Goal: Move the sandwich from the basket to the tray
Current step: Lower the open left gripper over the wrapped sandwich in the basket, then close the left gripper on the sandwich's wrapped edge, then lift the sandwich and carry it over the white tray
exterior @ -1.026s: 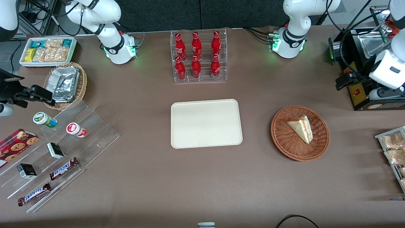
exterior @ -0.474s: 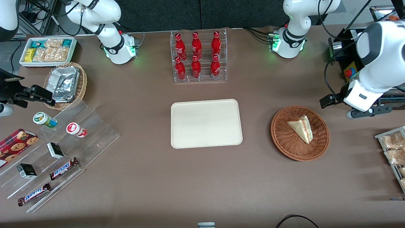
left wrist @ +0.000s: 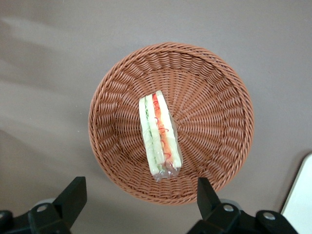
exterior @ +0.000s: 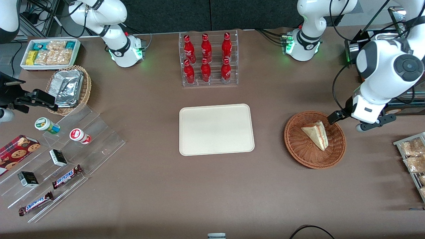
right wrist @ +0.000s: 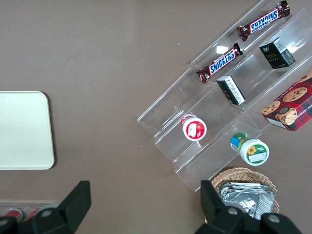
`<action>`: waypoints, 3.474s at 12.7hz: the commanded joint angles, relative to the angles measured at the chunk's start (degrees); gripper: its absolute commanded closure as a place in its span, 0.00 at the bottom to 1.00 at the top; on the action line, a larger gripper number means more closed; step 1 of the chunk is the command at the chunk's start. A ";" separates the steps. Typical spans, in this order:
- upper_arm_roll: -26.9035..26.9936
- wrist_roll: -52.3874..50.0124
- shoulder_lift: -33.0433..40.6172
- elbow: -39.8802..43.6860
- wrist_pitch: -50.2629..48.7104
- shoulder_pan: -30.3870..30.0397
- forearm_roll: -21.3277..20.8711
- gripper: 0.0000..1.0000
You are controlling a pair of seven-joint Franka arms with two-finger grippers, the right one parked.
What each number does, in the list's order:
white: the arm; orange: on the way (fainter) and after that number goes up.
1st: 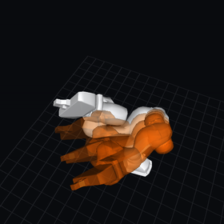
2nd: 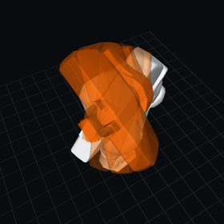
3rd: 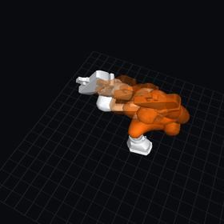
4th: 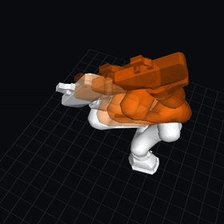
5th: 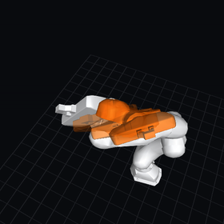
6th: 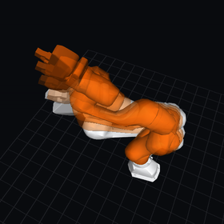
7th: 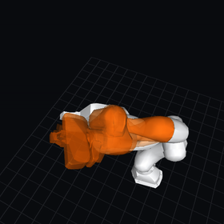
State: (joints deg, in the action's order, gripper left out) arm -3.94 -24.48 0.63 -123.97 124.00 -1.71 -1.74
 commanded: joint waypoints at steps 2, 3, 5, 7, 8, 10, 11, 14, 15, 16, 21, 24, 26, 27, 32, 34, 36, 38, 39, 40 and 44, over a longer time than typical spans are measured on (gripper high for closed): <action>0.07 -4.87 -1.76 -1.45 3.70 0.12 0.77 0.00; 0.16 -5.48 -2.55 -1.45 4.32 0.21 0.78 0.00; 0.07 -10.48 -4.40 -1.45 6.33 1.79 0.95 0.00; 0.07 -13.83 -6.59 -1.45 8.53 2.23 0.95 0.00; 0.07 -14.10 -7.56 -1.53 9.07 2.41 0.95 0.00; 0.07 -14.19 -9.15 -1.53 10.12 2.41 2.09 0.00; 0.16 -14.19 -9.94 -1.53 10.21 2.41 2.09 0.00; 0.16 -14.10 -11.61 -2.41 11.17 2.32 2.09 0.00; 0.16 -14.19 -12.40 -2.59 11.70 2.23 2.09 0.00; 0.25 -14.19 -12.84 -2.85 11.97 2.15 2.09 0.00; 0.16 -14.63 -14.95 -3.64 12.41 2.06 2.09 0.30; 0.25 -18.66 -14.87 -3.65 11.89 1.97 2.09 1.00; 0.16 -18.67 -15.13 -3.29 11.62 1.62 2.01 1.00; 0.16 -18.76 -15.30 -2.51 11.18 1.53 2.01 1.00; 0.16 -17.18 -15.13 5.13 1.70 1.70 0.51 1.00; -0.28 -17.09 -15.13 9.52 -2.95 2.58 0.51 1.00; -0.98 -17.35 -15.30 13.56 -6.12 5.29 0.77 1.00; -1.07 -17.09 -15.48 15.69 -7.10 9.59 0.86 1.00; -1.07 -16.66 -15.66 16.30 -7.10 12.23 0.78 1.00; -1.07 -15.78 -16.01 16.48 -7.10 14.43 0.78 1.00; -1.16 -15.25 -21.18 21.57 -6.67 23.13 0.78 1.00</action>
State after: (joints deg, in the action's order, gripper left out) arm -5.89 -40.93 -16.59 -107.14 118.32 17.58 -0.54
